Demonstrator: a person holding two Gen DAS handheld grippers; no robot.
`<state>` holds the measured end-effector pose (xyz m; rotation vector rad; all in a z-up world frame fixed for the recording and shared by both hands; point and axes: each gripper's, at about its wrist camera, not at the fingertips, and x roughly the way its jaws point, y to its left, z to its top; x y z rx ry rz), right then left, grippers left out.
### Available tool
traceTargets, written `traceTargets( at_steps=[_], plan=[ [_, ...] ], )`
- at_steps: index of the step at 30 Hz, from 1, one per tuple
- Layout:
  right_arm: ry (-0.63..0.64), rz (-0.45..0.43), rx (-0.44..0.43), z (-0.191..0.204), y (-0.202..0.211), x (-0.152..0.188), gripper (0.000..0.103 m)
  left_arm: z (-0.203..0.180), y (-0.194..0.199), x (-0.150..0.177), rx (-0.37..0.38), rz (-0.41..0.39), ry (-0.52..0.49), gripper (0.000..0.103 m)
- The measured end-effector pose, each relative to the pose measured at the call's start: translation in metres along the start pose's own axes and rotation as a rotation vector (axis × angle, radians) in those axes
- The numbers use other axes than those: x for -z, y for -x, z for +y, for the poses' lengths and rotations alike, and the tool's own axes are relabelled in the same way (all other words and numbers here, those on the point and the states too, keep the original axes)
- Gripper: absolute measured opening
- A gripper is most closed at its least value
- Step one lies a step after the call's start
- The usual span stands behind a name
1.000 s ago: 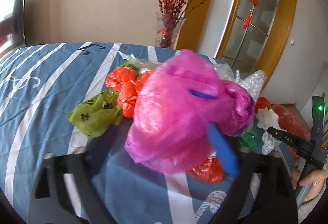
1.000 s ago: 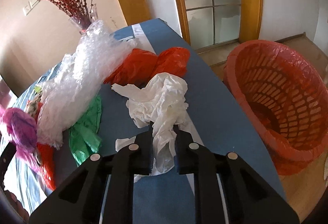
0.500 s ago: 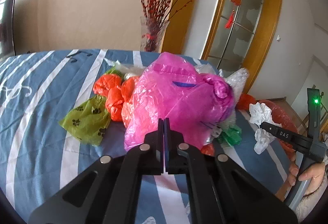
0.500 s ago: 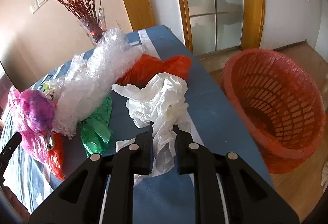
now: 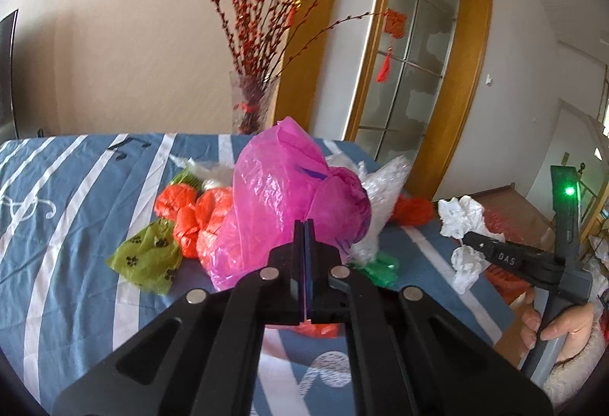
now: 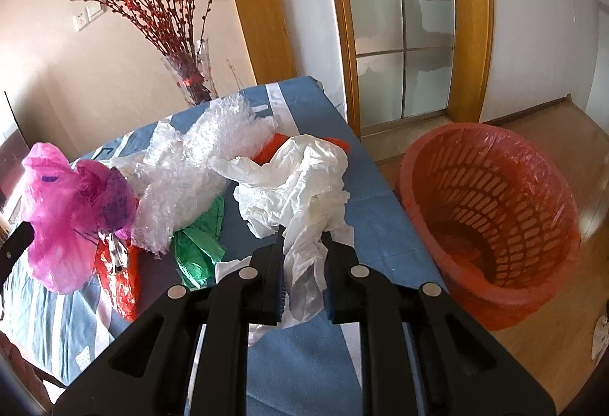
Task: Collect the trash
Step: 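Carry the white bag to the red basket with the right gripper while the left gripper grasps the pink bag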
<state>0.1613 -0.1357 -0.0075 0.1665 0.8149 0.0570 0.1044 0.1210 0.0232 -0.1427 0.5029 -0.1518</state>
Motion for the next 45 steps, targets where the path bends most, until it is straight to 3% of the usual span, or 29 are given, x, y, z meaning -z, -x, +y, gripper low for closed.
traceTargets(
  at_steps=[9,17,32,45],
  plan=[
    [-0.001,-0.039,0.011,-0.008,0.021,-0.007,0.015,-0.028,0.012,-0.018,0.077,-0.044,-0.014,0.002],
    [-0.027,-0.075,0.050,-0.034,0.037,-0.013,0.015,-0.068,-0.003,-0.030,0.171,-0.044,-0.023,0.002],
    [-0.127,-0.131,0.191,-0.125,0.062,-0.025,0.015,-0.191,-0.081,-0.042,0.381,0.039,-0.072,0.002],
    [-0.222,-0.121,0.228,-0.181,0.047,-0.032,0.016,-0.261,-0.156,-0.022,0.443,0.157,-0.110,0.002]
  ],
)
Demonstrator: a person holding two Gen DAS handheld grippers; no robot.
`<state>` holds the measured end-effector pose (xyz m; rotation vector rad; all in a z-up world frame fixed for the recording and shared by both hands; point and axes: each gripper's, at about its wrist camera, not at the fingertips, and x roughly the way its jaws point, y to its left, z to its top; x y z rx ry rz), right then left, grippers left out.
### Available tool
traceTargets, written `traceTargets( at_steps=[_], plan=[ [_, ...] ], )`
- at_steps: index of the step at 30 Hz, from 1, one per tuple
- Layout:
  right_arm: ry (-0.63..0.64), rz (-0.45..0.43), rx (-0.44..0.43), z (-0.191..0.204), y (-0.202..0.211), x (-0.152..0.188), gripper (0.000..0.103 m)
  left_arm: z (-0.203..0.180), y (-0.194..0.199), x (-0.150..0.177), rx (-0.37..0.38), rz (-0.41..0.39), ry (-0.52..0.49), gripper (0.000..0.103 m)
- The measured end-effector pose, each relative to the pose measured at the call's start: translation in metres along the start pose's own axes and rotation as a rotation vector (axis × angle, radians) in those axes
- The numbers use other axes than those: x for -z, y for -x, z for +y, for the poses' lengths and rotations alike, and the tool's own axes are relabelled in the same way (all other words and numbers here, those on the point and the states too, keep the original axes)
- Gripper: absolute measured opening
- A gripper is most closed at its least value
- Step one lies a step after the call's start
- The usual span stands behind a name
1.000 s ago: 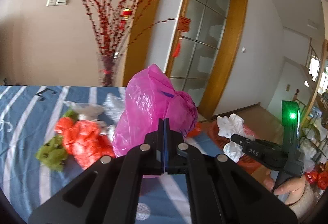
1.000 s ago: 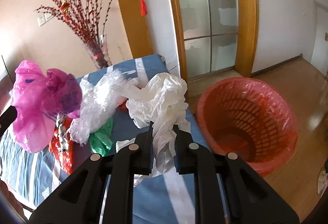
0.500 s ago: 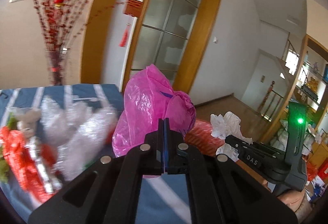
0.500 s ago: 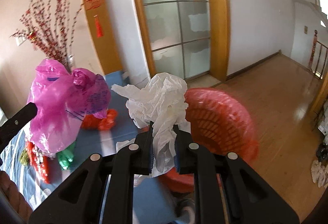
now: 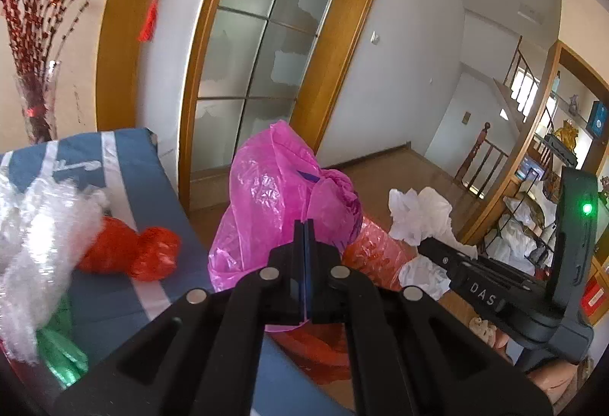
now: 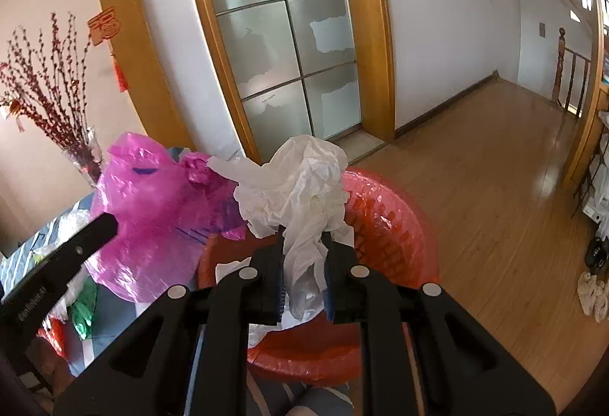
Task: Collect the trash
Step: 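Carry the white bag to the red basket with the right gripper while the left gripper grasps the pink bag, then open both grippers over the red basket, dropping both bags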
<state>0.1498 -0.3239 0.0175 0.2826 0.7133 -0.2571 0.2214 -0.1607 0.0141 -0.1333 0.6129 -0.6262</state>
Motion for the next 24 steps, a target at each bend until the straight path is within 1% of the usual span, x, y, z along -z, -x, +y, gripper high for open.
traceTargets(
  at_steps=[5,10,11,12,13,14,15,16,17,19,20,22,24],
  plan=[
    [-0.030,0.010,0.006,-0.010,-0.015,-0.004,0.016,-0.003,-0.026,0.001,0.002,0.039,0.003,0.002],
    [-0.050,0.018,0.001,-0.015,-0.027,-0.006,0.017,-0.009,-0.044,0.005,0.007,0.076,-0.006,0.002],
    [-0.060,0.024,-0.005,-0.017,-0.031,-0.006,0.020,-0.009,-0.047,0.007,0.004,0.083,-0.006,0.002],
    [-0.067,0.031,-0.009,-0.021,-0.032,-0.005,0.026,-0.008,-0.050,0.007,-0.001,0.085,-0.004,0.003],
    [-0.075,0.037,-0.010,-0.022,-0.035,-0.005,0.035,-0.007,-0.052,0.007,-0.004,0.090,-0.001,0.006],
    [-0.085,0.042,-0.012,-0.025,-0.037,-0.005,0.038,-0.005,-0.054,0.008,-0.009,0.099,0.002,0.013],
    [-0.090,0.045,-0.013,-0.026,-0.038,-0.004,0.042,-0.005,-0.054,0.009,-0.014,0.102,0.005,0.016],
    [-0.093,0.048,-0.012,-0.027,-0.038,-0.003,0.044,-0.003,-0.054,0.011,-0.021,0.103,0.008,0.024],
    [-0.096,0.051,-0.008,-0.029,-0.038,-0.001,0.045,-0.001,-0.053,0.012,-0.028,0.101,0.009,0.027],
    [-0.099,0.047,-0.002,-0.031,-0.035,0.001,0.055,0.005,-0.047,0.013,-0.043,0.092,0.008,0.030],
    [-0.099,0.044,0.005,-0.032,-0.034,0.002,0.057,0.008,-0.043,0.014,-0.053,0.086,0.008,0.034],
    [-0.100,0.038,0.014,-0.035,-0.031,0.003,0.064,0.014,-0.035,0.014,-0.068,0.079,0.012,0.040],
    [-0.103,0.032,0.018,-0.035,-0.028,0.003,0.065,0.019,-0.024,0.017,-0.084,0.071,0.019,0.043]
  ],
)
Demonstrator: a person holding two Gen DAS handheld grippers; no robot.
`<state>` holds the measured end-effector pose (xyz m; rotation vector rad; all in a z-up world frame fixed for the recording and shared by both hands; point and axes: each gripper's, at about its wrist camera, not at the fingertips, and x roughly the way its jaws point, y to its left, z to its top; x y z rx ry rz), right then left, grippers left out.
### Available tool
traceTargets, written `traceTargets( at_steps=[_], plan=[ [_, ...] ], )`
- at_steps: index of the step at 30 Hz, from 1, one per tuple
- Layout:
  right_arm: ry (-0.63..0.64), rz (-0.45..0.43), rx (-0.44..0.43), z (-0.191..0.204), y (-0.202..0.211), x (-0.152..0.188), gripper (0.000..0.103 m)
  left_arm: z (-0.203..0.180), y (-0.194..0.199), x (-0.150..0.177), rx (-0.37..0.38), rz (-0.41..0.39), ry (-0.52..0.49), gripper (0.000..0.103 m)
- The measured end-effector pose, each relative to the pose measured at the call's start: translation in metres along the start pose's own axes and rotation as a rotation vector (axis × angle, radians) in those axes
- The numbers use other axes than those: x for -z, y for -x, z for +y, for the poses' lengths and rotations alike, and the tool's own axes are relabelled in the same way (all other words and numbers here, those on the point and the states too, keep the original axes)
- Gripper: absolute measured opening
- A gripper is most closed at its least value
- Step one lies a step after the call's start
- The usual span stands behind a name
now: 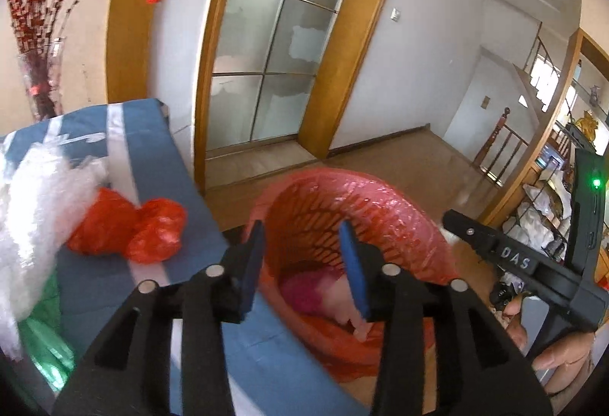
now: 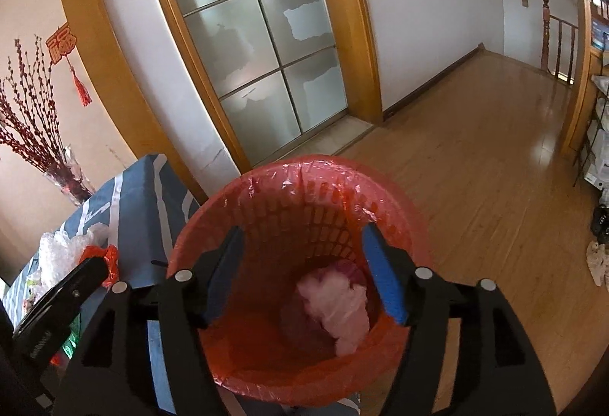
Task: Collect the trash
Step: 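Open both grippers over the red basket, dropping both bags, then grasp the bubble wrap with the right gripper while the left grasps the orange-red bag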
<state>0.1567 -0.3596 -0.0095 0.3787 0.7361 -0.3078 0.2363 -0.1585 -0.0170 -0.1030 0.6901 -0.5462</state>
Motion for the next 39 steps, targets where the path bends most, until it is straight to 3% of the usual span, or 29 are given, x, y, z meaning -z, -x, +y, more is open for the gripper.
traceTargets(
  at_steps=[8,18,26,33,39],
  plan=[
    [0.029,-0.009,-0.009,0.012,0.013,0.008,0.065,0.022,0.042,0.018,-0.088,-0.019,-0.011,0.056],
    [0.123,-0.022,-0.075,0.057,0.033,0.025,0.065,0.057,0.109,0.040,-0.223,-0.083,-0.005,0.074],
    [0.217,0.013,-0.176,0.116,0.037,0.051,0.065,0.120,0.166,0.066,-0.395,-0.114,0.111,0.087],
    [0.298,0.061,-0.295,0.191,0.033,0.077,0.065,0.190,0.211,0.083,-0.579,-0.127,0.243,0.093],
    [0.332,0.095,-0.366,0.246,0.021,0.091,0.065,0.234,0.236,0.095,-0.642,-0.130,0.315,0.095]
  ],
)
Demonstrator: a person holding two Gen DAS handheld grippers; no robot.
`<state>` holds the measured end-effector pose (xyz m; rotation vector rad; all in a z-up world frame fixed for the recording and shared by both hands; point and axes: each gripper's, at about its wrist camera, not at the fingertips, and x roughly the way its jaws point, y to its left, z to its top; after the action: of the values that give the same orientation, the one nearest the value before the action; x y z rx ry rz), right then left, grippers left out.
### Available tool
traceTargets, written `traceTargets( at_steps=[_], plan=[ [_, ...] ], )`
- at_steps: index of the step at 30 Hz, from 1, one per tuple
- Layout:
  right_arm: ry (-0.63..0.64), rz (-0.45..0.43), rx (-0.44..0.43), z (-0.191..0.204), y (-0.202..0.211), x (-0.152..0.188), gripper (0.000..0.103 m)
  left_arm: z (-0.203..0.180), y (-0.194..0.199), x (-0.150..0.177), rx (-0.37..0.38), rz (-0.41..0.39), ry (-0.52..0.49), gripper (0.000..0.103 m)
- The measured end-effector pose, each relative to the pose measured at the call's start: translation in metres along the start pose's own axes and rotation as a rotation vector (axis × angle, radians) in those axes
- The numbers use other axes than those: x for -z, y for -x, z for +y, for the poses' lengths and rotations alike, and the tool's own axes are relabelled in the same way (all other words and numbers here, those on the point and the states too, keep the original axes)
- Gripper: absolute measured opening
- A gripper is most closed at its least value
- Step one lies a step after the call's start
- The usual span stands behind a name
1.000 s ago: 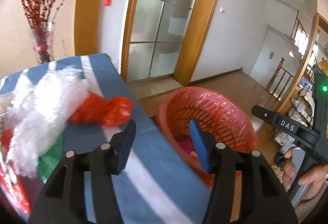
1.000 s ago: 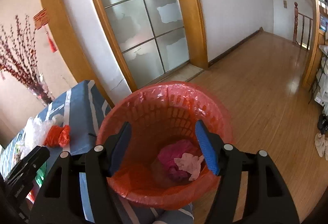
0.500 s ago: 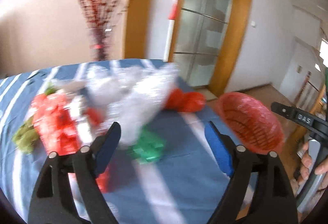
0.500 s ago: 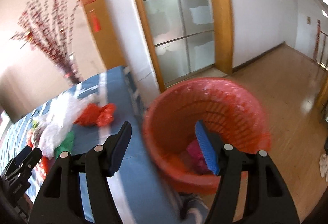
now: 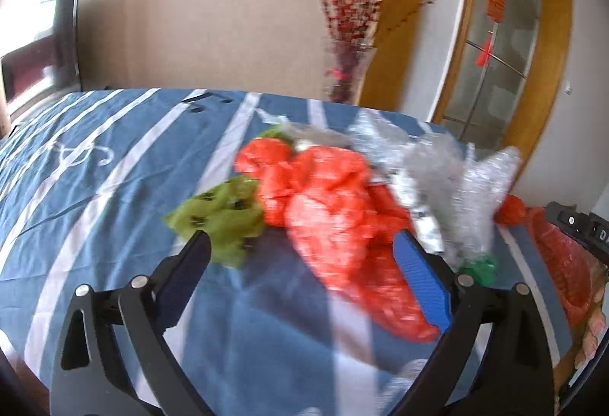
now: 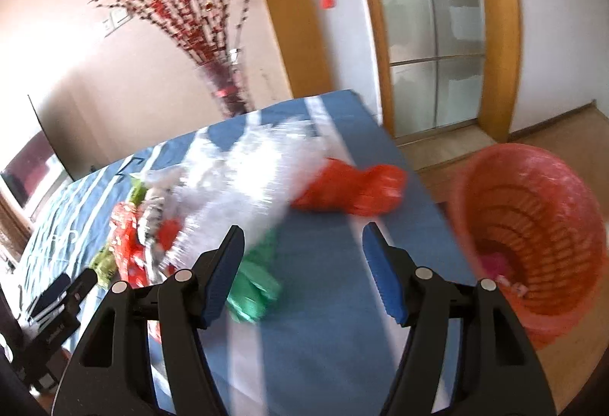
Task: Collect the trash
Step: 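Grasp the bubble wrap with the right gripper while the left grasps the orange-red bag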
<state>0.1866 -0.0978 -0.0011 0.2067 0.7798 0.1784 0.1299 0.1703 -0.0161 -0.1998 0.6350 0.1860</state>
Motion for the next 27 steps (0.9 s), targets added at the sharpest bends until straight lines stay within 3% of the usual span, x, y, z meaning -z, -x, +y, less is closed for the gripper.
traceTargets(
  at_steps=[9,12,16,18,27],
  plan=[
    [-0.082,0.065,0.026,0.016,-0.060,-0.011,0.065,0.040,-0.008,-0.001,-0.015,0.012,0.051,0.095],
    [-0.108,0.082,0.027,0.016,-0.072,-0.011,0.055,0.047,-0.010,0.000,-0.012,0.016,0.059,0.095],
    [-0.081,0.097,0.041,0.022,-0.080,-0.010,0.025,0.051,-0.014,0.000,0.003,0.019,0.064,0.095],
    [-0.059,0.095,0.046,0.025,-0.082,-0.009,0.016,0.051,-0.015,-0.001,0.016,0.020,0.064,0.095],
    [-0.026,0.015,0.027,0.026,-0.051,-0.013,0.009,0.036,-0.021,-0.001,0.071,0.034,0.053,0.095]
  ],
)
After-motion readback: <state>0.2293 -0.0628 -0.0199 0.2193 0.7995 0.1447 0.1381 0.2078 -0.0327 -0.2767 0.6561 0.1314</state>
